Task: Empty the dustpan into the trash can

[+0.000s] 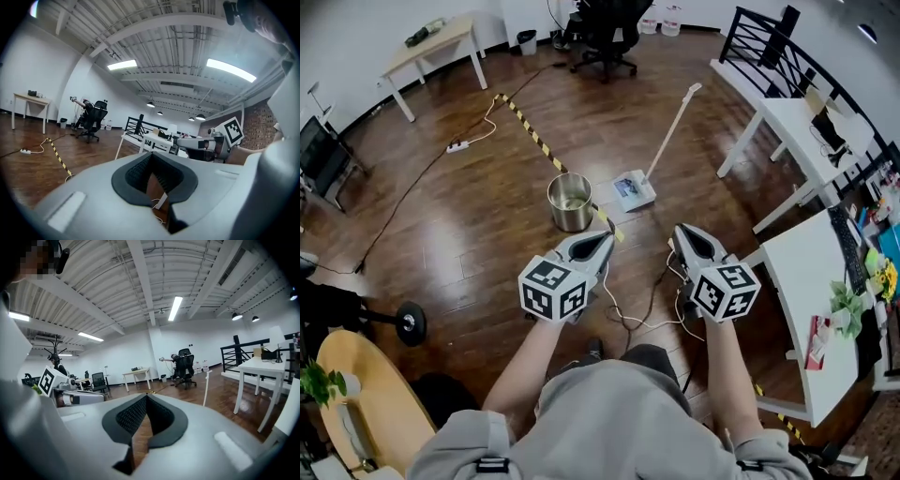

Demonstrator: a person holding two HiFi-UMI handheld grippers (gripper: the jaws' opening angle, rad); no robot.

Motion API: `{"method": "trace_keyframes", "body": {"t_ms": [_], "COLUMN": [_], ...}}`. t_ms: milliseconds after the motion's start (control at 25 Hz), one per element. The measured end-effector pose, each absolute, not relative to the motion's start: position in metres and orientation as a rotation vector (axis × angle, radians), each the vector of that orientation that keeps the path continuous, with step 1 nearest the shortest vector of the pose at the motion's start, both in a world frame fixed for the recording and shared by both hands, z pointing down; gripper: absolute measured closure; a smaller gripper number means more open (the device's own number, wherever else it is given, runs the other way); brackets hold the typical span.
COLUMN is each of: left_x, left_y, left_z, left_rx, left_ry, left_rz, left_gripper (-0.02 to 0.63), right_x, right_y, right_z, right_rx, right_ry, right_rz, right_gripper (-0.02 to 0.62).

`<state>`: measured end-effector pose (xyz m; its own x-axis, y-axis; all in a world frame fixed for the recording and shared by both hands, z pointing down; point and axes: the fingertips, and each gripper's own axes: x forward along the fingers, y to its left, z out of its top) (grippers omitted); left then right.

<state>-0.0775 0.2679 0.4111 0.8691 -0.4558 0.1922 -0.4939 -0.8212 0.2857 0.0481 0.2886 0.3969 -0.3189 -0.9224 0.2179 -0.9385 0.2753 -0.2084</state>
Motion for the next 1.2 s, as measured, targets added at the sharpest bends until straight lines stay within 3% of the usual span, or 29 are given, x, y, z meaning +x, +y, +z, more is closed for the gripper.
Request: {"method": "trace_keyframes", "body": {"t_ms": [880,1200], "left_x": [0.072,0.076], "left_y": [-0.009,-0.092], "left_z": [0.428,0.444], "left_rx": [2.613,2.578], "left_ry": [-0.899,-0.915], "left_rz": [0.172,0.195], "left_gripper": [0.600,0.600], "right_x": [0.213,0.217], "right_y": [-0.022,-0.109], "right_z": [0.412,0.434], "right_rx": [1.627,1.585], "right_ry": [-2.572,-2.538], "right_rz": [0.512,0.560], "right_gripper": [0.595,0.595]}}
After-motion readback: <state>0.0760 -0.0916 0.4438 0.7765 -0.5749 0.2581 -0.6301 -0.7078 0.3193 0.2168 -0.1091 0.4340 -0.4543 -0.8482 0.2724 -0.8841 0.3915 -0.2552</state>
